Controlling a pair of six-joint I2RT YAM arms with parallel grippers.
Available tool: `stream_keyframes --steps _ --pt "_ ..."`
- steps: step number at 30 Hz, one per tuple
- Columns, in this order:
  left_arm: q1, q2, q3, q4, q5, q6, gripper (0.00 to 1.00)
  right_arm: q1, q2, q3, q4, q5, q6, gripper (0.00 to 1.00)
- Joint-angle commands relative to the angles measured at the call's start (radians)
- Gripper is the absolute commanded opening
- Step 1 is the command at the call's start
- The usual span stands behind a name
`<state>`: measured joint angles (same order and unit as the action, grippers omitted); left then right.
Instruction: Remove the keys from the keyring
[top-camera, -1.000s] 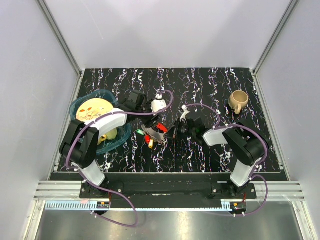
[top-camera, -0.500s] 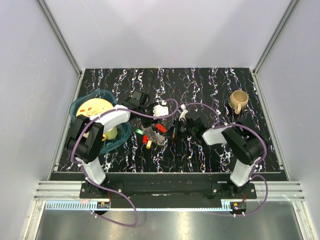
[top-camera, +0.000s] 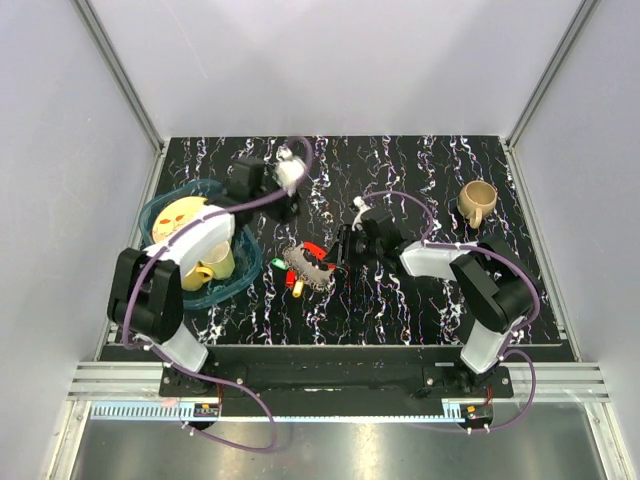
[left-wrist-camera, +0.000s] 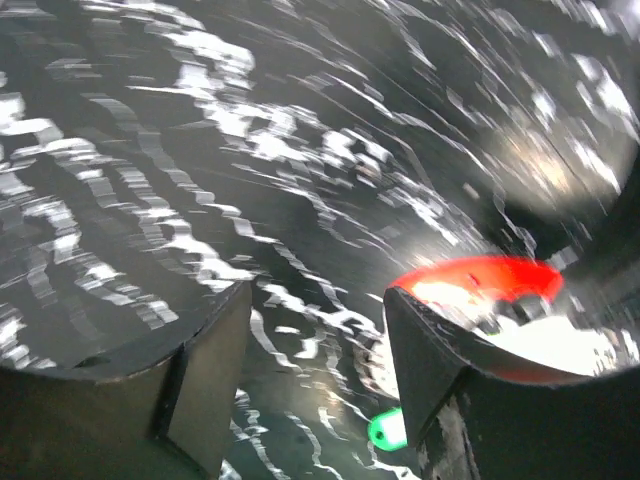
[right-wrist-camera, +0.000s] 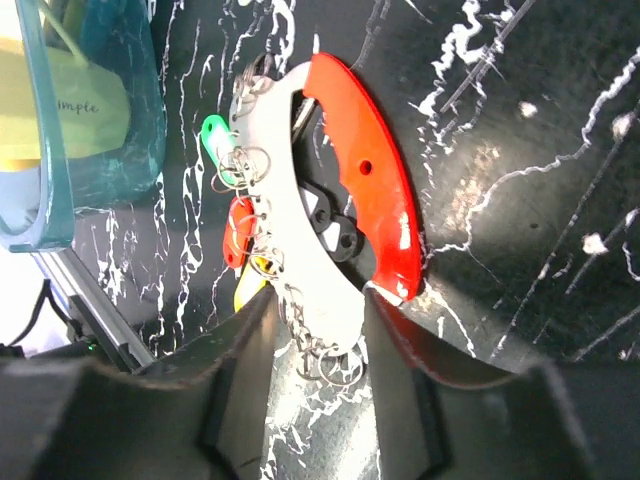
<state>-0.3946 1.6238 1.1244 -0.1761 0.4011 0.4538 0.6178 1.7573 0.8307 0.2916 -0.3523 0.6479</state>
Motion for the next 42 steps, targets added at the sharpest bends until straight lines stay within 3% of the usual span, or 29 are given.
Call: stream_keyframes --steps 1,4,11,15,20,33,39,42 --pt "0.132 -0.056 0.182 -0.012 -0.169 -0.45 0.61 0.054 -0.055 0.137 -0.179 0.051 -0.154 0.49" --pt "0.192 -0.114 0.196 -0.04 -0.231 -0.599 0.63 0.123 -0.019 0.237 -0.275 0.122 -0.204 0.5" --pt "0.211 -0.281 0.086 -0.02 -0.26 -0.642 0.73 0.142 0.094 0.378 -0.412 0.013 -0.408 0.53" --pt "0.212 -0.309 0.065 -0.056 -0.277 -0.714 0.73 0.142 0.188 0.524 -0.535 -0.031 -0.51 0.53" --pt "0.212 -0.337 -0.007 -0.056 -0.26 -0.783 0.73 0.161 0.24 0.551 -0.564 -0.033 -0.611 0.53" --pt "0.214 -0.332 -0.058 -0.071 -0.349 -0.788 0.73 0.25 0.309 0.611 -0.549 0.251 -0.484 0.46" --pt "0.234 -0.343 -0.043 -0.109 -0.392 -0.794 0.73 0.264 0.314 0.622 -0.542 0.315 -0.476 0.37" --pt "0.247 -0.343 -0.038 -0.115 -0.374 -0.805 0.73 0.266 0.283 0.576 -0.485 0.292 -0.478 0.27"
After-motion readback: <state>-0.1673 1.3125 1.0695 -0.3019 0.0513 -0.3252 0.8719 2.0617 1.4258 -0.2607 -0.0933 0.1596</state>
